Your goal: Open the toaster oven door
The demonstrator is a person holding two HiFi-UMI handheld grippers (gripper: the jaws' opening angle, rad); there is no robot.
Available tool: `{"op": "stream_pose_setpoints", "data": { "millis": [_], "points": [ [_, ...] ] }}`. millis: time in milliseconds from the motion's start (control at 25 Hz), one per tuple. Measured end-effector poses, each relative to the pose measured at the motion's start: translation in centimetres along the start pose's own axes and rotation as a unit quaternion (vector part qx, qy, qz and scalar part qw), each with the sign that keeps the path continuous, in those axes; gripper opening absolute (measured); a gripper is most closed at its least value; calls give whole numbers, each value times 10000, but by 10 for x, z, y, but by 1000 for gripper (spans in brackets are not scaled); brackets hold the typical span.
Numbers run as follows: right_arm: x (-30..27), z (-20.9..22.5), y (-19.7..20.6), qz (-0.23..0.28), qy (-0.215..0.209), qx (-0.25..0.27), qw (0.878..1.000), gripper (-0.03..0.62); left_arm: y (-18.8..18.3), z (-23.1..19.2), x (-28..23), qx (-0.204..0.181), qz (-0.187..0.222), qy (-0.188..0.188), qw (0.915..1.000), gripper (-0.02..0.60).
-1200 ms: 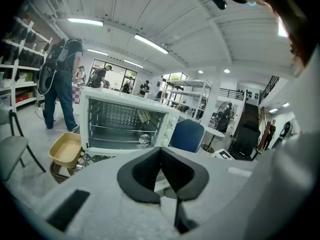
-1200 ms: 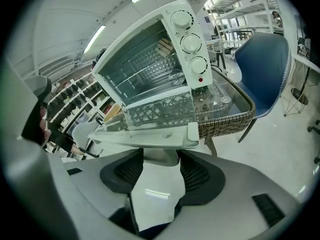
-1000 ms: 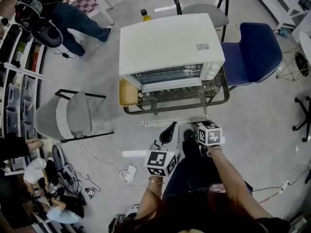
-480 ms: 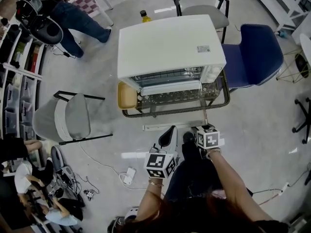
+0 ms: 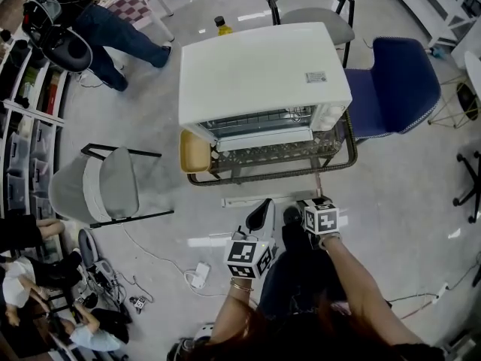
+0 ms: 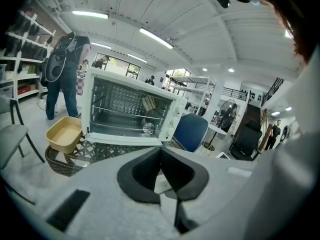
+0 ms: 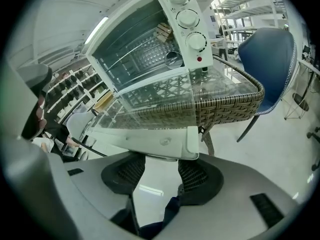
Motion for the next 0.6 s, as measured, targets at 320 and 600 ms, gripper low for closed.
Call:
{"op": "stream_pose_setpoints", "data": {
  "millis": [320, 600],
  "points": [
    [-11, 3, 6, -48, -10, 4, 10000, 192, 6, -9, -3, 21, 33, 1, 10000, 14],
    [-22, 6, 12, -176, 27, -42, 9998, 189, 13, -14, 0, 53, -14, -20, 10000, 14]
  ]
}}
Point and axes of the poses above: the fingertips, and each gripper's own axes: x backward along the fingers, z to its right, y out of its underside, the point moved 3 cm from there along x, backward along the fingers, and after that the axes turned 12 degrees about y, right-handed, at the moved point
